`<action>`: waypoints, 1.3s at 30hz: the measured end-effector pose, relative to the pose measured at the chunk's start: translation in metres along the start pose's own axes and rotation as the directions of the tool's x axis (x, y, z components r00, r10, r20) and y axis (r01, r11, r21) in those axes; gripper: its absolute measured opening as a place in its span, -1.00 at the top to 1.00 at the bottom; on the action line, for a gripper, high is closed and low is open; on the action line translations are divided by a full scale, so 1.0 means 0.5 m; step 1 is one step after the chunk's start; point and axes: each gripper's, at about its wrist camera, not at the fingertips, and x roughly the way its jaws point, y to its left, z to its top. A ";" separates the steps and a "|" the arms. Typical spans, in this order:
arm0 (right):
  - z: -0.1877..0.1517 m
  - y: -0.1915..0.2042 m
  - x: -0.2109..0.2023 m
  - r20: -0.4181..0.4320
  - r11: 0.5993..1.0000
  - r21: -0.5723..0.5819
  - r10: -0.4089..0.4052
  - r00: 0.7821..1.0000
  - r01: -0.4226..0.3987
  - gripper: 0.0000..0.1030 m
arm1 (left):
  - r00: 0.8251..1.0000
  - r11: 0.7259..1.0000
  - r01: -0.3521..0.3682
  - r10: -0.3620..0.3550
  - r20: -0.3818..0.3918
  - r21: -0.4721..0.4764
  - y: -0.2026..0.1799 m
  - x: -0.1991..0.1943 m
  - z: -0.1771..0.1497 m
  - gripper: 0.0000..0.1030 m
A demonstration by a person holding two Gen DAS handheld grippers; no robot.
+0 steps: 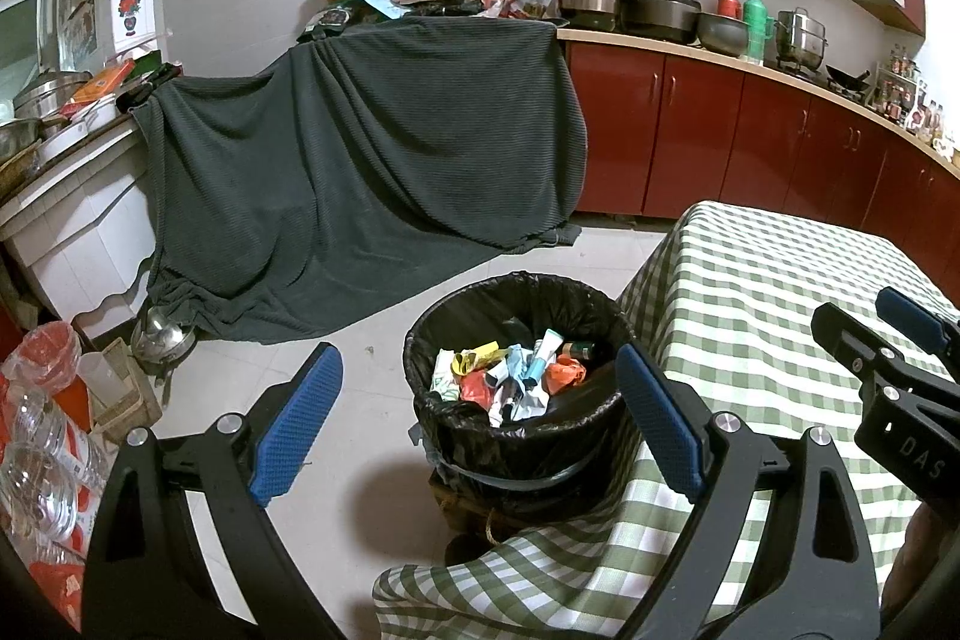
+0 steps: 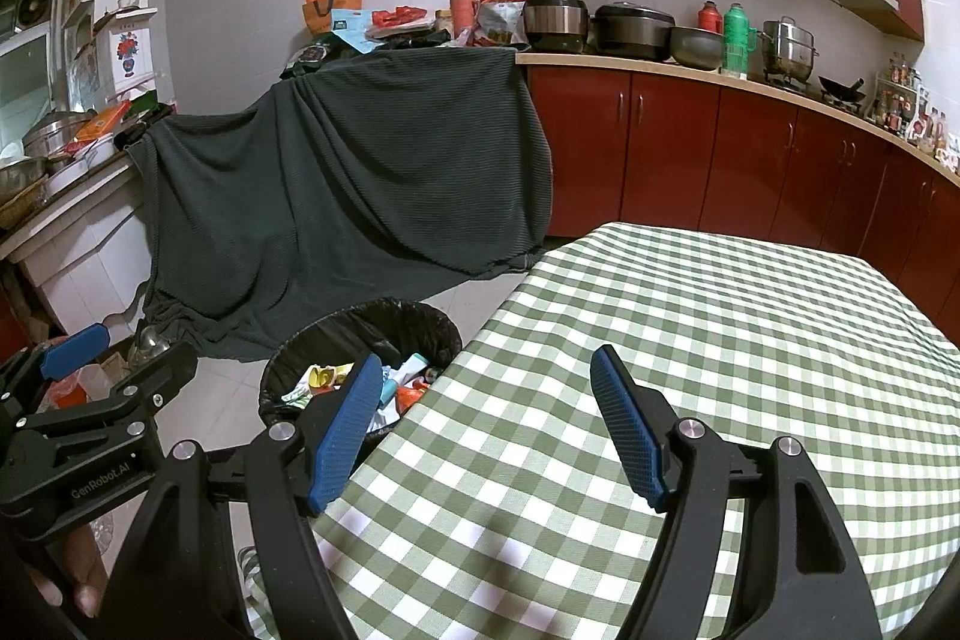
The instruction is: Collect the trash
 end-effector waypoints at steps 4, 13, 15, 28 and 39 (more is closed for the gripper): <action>0.000 0.000 0.000 0.000 1.000 0.001 0.001 1.000 -0.001 -0.36 | 1.000 1.000 -0.001 0.001 0.001 0.001 -0.001 -0.002 0.000 -0.76; 0.000 0.000 0.000 0.000 1.000 0.000 0.000 1.000 0.000 -0.36 | 1.000 1.000 -0.001 0.001 0.001 0.000 0.000 -0.001 0.000 -0.76; 0.001 0.000 -0.001 0.000 1.000 0.001 0.001 1.000 -0.001 -0.36 | 1.000 1.000 -0.001 0.001 0.000 0.000 0.000 -0.002 0.000 -0.76; 0.001 0.000 0.000 0.000 1.000 0.001 0.001 1.000 -0.001 -0.36 | 1.000 1.000 0.001 -0.001 0.000 0.000 0.004 0.001 0.001 -0.76; 0.001 0.000 0.000 -0.001 1.000 0.002 0.001 1.000 -0.001 -0.36 | 1.000 1.000 0.001 -0.001 -0.001 -0.002 0.004 0.000 0.001 -0.76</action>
